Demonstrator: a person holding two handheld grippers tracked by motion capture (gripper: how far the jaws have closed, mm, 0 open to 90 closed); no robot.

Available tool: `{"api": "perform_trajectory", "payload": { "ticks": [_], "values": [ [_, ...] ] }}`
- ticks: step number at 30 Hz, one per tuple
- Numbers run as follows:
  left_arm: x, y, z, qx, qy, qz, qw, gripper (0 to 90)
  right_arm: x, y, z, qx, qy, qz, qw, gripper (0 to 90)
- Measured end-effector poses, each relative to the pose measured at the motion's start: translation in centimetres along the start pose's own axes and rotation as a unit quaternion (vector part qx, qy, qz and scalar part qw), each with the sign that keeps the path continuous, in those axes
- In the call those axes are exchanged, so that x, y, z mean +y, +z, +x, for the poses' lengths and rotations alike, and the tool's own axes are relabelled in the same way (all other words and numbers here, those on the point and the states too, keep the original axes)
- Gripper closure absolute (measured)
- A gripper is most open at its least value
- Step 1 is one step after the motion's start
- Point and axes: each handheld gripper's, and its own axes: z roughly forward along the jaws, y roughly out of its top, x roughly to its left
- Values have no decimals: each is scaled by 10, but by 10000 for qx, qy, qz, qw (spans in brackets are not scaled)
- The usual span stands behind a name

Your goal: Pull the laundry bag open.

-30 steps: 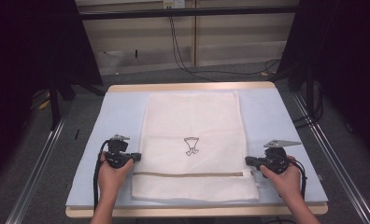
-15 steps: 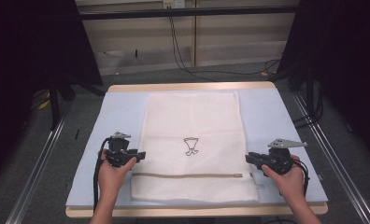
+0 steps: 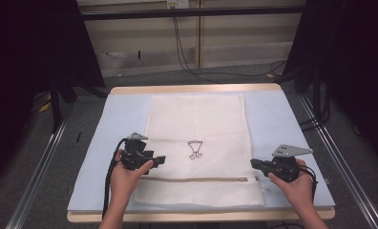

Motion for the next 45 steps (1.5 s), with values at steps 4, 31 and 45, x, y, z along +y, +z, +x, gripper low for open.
{"api": "perform_trajectory", "payload": {
  "ticks": [4,31,45],
  "values": [
    [3,3,-13,-93,76,-160,9998,417,0,-2,2,-22,-201,19,9998,892],
    [26,46,-99,-1531,-87,347,9876,410,-18,-3,13,78,-476,426,9979,900],
    [30,75,-132,-2001,-629,671,9755,470,-26,7,14,120,-466,614,9969,900]
  ]
}}
